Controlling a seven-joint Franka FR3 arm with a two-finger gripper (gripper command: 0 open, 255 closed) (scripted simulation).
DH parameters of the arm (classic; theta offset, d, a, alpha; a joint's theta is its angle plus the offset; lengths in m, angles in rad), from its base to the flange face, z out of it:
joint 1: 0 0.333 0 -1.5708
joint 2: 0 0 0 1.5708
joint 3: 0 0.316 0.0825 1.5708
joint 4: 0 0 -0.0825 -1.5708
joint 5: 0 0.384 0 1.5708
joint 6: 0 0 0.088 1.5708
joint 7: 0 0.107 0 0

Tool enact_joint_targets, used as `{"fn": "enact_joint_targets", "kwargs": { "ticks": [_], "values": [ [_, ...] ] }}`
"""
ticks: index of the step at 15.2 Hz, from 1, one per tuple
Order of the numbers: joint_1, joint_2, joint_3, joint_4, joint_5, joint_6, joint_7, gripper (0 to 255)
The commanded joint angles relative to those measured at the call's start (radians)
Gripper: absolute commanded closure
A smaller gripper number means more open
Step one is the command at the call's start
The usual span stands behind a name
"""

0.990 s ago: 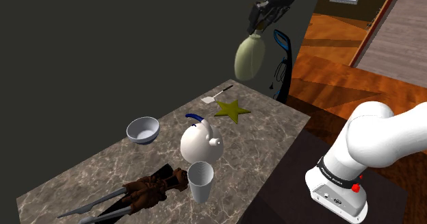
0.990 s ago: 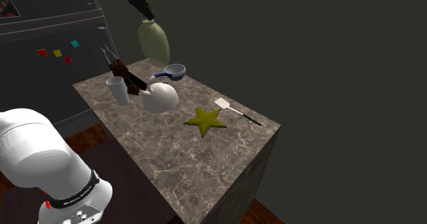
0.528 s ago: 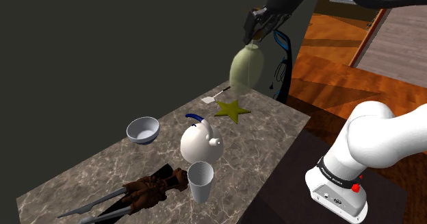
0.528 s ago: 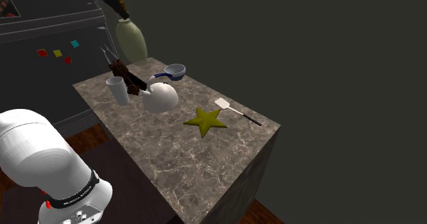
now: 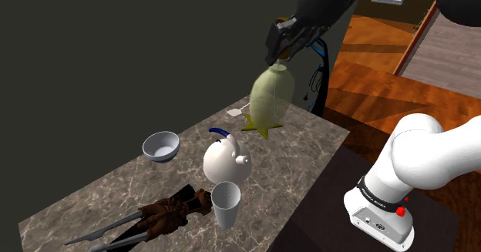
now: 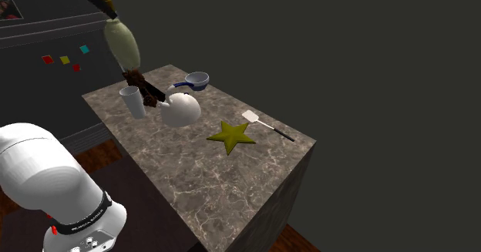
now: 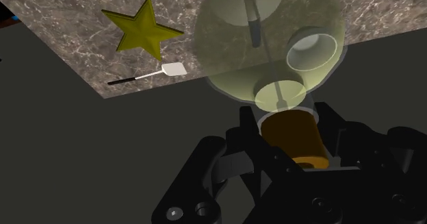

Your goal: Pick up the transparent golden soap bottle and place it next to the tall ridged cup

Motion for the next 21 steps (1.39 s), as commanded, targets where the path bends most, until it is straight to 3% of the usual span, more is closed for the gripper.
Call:
{"fn": "enact_joint_targets", "kwargs": {
  "ticks": [1, 10, 17, 21],
  "values": [
    [0.0, 0.01, 0.048, 0.032, 0.011, -0.022, 0.046, 255],
    [-0.052, 0.11, 0.295, 0.228, 0.033, -0.115, 0.253, 255],
    [-0.174, 0.222, 0.546, 0.439, 0.013, -0.195, 0.412, 255],
    [-0.153, 0.2, 0.54, 0.368, 0.027, -0.146, 0.42, 255]
  ]
}}
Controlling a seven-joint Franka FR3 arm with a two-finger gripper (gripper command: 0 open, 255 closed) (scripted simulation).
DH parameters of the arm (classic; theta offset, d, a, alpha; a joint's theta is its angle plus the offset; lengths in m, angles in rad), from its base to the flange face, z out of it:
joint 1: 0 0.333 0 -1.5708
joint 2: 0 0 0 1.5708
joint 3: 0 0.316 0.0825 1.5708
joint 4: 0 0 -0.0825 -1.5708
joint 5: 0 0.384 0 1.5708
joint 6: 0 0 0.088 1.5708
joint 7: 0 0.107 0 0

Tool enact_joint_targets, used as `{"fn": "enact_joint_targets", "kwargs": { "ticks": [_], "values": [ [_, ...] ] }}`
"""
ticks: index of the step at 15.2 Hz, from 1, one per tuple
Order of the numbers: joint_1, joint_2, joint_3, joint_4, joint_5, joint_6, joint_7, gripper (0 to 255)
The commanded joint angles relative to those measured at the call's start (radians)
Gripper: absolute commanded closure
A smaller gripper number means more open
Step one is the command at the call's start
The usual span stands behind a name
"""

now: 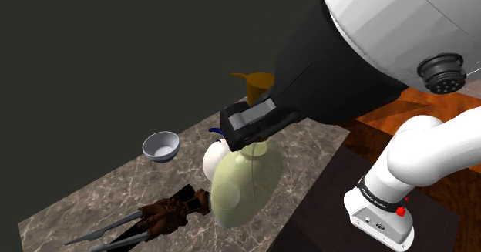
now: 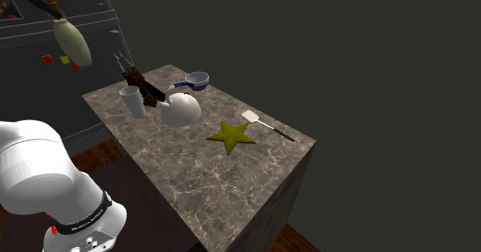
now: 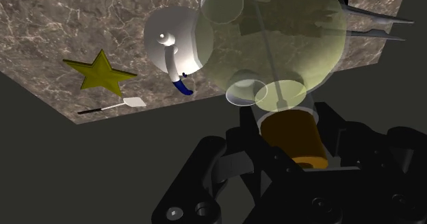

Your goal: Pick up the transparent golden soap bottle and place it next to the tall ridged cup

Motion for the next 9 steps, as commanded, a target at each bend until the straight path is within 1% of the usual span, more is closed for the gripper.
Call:
{"fn": "enact_joint_targets", "kwargs": {
  "ticks": [1, 9],
  "values": [
    [0.01, -0.01, -0.003, -0.033, 0.006, 0.024, 0.005, 255],
    [0.041, -0.041, 0.003, -0.159, 0.027, 0.119, 0.026, 255]
  ]
}}
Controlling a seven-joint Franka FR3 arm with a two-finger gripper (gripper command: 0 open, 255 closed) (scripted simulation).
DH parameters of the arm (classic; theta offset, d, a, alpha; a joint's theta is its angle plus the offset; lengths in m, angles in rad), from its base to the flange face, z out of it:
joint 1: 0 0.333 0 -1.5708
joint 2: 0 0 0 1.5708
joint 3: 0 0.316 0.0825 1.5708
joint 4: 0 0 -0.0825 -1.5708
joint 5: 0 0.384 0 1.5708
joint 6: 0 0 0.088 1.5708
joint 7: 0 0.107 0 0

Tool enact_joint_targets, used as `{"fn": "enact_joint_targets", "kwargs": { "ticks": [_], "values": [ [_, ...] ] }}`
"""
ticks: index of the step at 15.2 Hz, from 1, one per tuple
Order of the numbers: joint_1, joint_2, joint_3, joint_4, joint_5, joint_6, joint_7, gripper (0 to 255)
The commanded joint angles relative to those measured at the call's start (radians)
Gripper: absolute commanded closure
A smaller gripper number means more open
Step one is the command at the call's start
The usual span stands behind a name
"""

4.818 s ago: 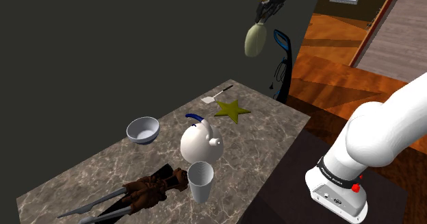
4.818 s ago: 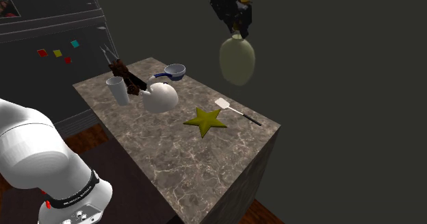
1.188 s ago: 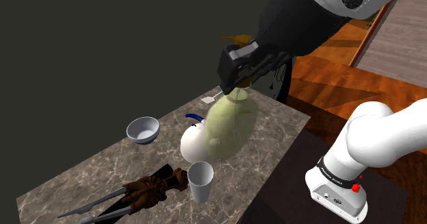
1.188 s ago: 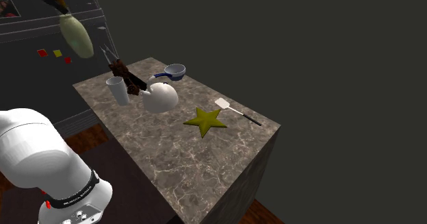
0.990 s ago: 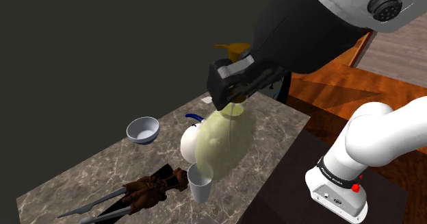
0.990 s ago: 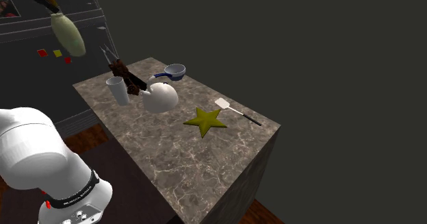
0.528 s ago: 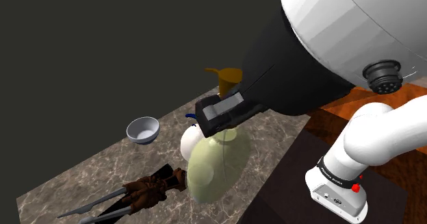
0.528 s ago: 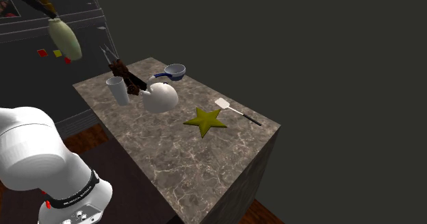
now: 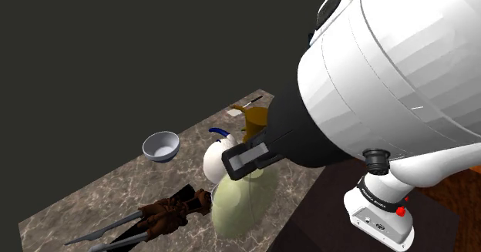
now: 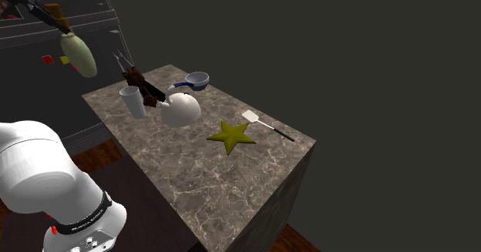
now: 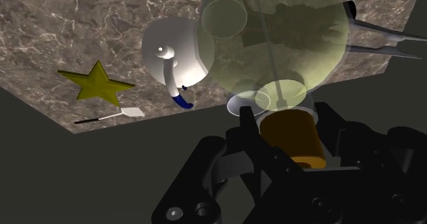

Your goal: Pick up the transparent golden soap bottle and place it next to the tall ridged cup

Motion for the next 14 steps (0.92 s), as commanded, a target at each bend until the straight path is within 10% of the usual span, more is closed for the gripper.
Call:
{"fn": "enact_joint_targets", "kwargs": {
  "ticks": [1, 14],
  "values": [
    [0.005, -0.006, 0.005, -0.029, 0.005, 0.024, 0.007, 255],
    [0.025, -0.029, 0.052, -0.2, 0.031, 0.176, 0.051, 255]
  ]
}}
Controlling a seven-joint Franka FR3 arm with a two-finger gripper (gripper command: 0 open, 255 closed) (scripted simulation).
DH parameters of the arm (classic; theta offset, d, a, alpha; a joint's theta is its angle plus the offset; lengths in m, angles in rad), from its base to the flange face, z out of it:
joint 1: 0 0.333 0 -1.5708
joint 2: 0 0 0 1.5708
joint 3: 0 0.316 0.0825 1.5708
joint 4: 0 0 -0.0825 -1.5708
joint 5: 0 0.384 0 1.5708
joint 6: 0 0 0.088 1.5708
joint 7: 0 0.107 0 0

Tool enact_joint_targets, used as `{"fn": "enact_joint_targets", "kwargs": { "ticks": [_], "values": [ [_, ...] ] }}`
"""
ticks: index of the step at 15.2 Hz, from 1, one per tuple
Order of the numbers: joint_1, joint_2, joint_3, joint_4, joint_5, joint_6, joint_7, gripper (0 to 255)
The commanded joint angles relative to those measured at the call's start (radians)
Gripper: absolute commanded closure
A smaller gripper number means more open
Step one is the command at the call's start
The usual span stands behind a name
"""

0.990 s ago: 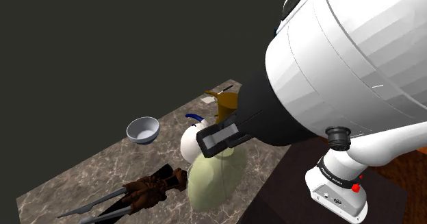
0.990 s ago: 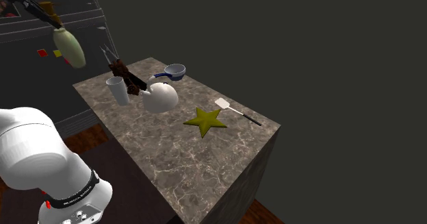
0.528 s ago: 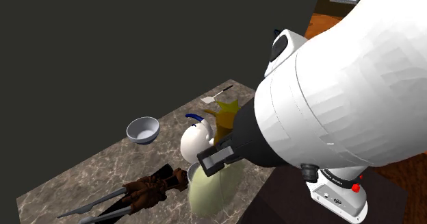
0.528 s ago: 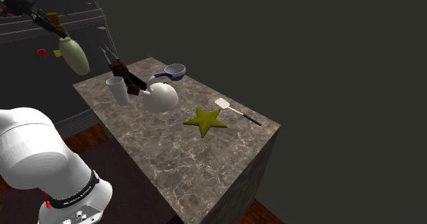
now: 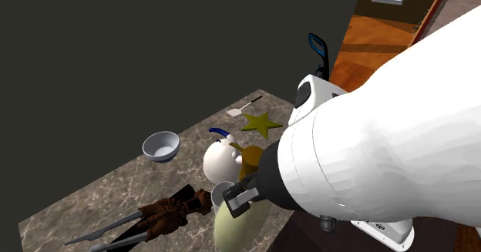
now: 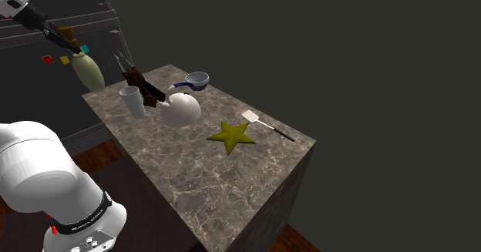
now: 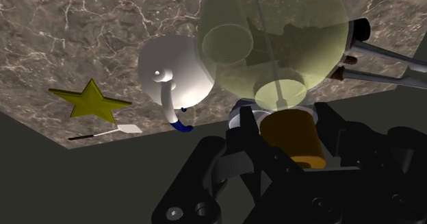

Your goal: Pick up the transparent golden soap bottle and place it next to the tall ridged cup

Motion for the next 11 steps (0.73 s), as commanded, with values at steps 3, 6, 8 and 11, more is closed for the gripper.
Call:
{"fn": "enact_joint_targets", "kwargs": {
  "ticks": [3, 6, 8, 11],
  "values": [
    [0.0, -0.002, 0.024, -0.048, 0.007, 0.049, 0.018, 255],
    [-0.002, -0.002, 0.043, -0.081, 0.012, 0.084, 0.03, 255],
    [-0.005, -0.001, 0.056, -0.102, 0.014, 0.108, 0.039, 255],
    [-0.01, 0.002, 0.078, -0.132, 0.018, 0.143, 0.052, 255]
  ]
}}
